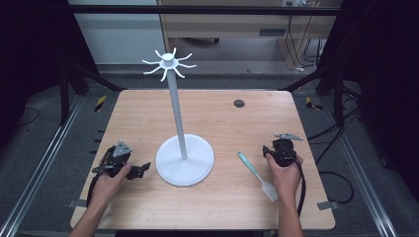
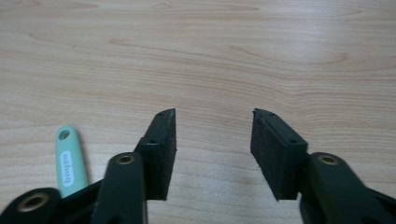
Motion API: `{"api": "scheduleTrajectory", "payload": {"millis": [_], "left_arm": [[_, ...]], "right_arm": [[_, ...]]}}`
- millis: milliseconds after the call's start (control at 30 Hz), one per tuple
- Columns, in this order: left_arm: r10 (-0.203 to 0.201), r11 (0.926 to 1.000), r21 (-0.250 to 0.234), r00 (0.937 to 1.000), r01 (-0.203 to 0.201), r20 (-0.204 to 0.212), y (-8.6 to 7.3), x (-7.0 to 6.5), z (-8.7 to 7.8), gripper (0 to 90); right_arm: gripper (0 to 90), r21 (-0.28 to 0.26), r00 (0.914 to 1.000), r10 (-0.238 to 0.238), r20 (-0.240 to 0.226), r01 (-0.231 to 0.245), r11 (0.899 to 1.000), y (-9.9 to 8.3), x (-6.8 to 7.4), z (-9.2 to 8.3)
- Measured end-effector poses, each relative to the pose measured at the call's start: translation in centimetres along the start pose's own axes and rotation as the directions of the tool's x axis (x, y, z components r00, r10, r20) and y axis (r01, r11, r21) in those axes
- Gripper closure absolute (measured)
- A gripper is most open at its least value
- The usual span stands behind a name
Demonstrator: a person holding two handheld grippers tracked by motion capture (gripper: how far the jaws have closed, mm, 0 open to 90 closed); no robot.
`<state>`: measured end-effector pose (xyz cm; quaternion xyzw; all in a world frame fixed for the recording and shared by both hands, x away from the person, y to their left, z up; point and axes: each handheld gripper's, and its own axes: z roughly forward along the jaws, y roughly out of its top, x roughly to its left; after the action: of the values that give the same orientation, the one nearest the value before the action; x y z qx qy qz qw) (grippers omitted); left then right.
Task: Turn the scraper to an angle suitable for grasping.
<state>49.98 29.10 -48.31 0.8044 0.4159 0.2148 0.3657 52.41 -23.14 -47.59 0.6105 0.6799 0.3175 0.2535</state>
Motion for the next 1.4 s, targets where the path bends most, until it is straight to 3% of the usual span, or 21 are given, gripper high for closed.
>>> {"api": "scheduleTrajectory", "payload": {"millis": [233,467,567,800,1100,1233,1300,1333,1400], "left_arm": [[0.002,1.0000,0.000,1.0000,-0.002,-0.002,0.0,0.0,0.0,3.3],[0.006,1.0000,0.002,1.0000,-0.006,0.001,0.0,-0.1,0.1,3.4],[0.010,0.9999,0.008,1.0000,-0.010,0.002,0.0,-0.2,0.2,3.4],[0.012,0.9999,0.007,0.9999,-0.012,0.002,0.0,-0.2,0.2,3.4],[0.016,0.9998,0.008,0.9999,-0.016,0.004,0.0,-0.3,0.2,3.4],[0.019,0.9998,0.010,0.9998,-0.019,0.004,0.1,-0.3,0.2,3.4],[0.020,0.9997,0.011,0.9998,-0.020,0.003,0.1,-0.3,0.2,3.4],[0.020,0.9997,0.011,0.9998,-0.020,0.003,0.1,-0.3,0.2,3.4],[0.022,0.9996,0.015,0.9997,-0.022,0.004,0.1,-0.3,0.2,3.4]], "right_arm": [[75.3,0.022,0.9977,-0.060,-0.031,0.061,0.998,0.1,1.4,0.1],[89.6,0.070,0.9890,-0.127,-0.076,0.132,0.989,0.2,2.7,0.4],[90.0,0.089,0.9808,-0.162,-0.108,0.172,0.981,0.1,3.4,0.6],[90.0,0.111,0.9674,-0.197,-0.159,0.216,0.970,-0.1,4.4,0.9],[90.0,0.155,0.9561,-0.235,-0.175,0.263,0.952,-0.3,5.6,1.6],[90.0,0.152,0.9537,-0.236,-0.187,0.265,0.952,-0.4,5.8,1.6],[90.0,0.154,0.9472,-0.236,-0.217,0.272,0.950,-0.4,5.9,1.5],[90.0,0.154,0.9390,-0.249,-0.237,0.290,0.945,-0.5,6.2,1.4],[90.0,0.158,0.9354,-0.243,-0.257,0.289,0.944,-0.6,6.4,1.3]]}}
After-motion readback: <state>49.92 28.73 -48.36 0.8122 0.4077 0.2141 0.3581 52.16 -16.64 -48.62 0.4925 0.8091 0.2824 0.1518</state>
